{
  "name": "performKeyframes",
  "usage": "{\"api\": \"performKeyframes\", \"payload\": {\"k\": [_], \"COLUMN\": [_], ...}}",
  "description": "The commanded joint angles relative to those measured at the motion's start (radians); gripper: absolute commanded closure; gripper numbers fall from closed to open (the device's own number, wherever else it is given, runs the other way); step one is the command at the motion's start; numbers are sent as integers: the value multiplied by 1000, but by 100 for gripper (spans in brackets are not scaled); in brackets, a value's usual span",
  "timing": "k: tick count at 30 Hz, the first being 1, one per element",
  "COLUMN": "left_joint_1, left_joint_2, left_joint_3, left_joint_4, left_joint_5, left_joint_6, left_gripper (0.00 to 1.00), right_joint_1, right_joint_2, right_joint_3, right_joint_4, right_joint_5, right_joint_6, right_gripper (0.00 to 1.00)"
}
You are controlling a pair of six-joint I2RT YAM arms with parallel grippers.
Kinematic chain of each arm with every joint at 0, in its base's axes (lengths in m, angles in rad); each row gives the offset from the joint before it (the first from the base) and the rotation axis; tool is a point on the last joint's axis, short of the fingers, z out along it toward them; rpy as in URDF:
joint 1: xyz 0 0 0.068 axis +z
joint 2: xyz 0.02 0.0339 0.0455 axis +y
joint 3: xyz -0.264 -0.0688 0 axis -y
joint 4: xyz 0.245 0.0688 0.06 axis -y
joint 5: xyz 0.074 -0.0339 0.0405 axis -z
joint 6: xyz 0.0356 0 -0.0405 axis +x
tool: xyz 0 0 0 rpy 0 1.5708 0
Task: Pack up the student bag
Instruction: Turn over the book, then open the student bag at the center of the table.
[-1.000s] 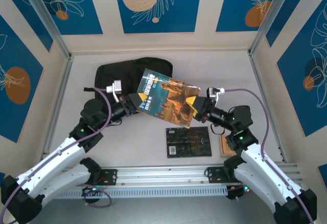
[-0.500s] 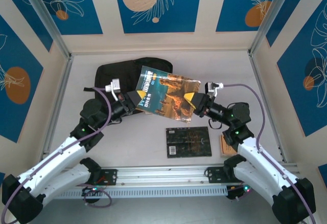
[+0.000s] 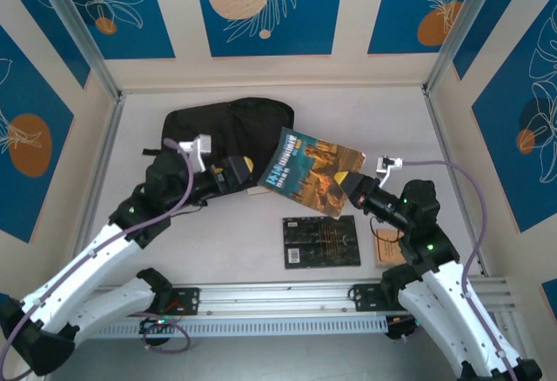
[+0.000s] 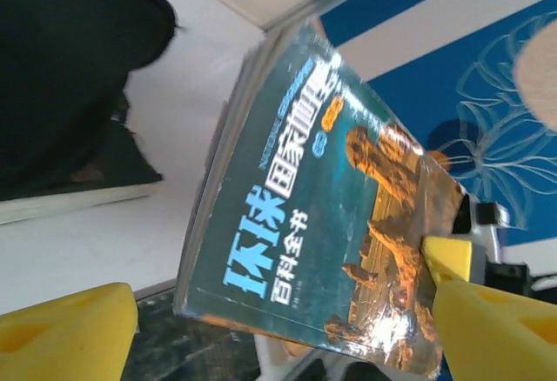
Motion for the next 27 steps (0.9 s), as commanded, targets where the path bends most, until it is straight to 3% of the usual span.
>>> {"api": "performKeyframes", "payload": {"k": [1, 4, 8, 13, 21, 27], "left_joint_1": [9, 9, 7, 6, 5, 6], "left_joint_2": [133, 309, 584, 865, 1215, 1369], "left_joint_3": [154, 300, 558, 858, 1283, 1401], "left_joint_4": [-264, -338, -453, -503, -654, -682], "left_joint_5": [-128, -174, -244, -255, -303, -315], "left_joint_6": [208, 277, 396, 530, 561, 550], "left_gripper": [8, 8, 8, 10, 12, 23], "right_joint_1": [-6, -6, -6, -6, -7, -10], "right_joint_2": [-51, -57, -59, -69, -75, -76], "right_joint_3": [70, 99, 89, 72, 25, 10], "right_joint_4": [-264, -397, -441, -449, -448, -440], "right_joint_5": [146, 240, 247, 235, 220, 218], "right_joint_6": [-201, -264, -302, -317, -307, -309], "right_gripper": [100, 100, 100, 100, 100, 100]}}
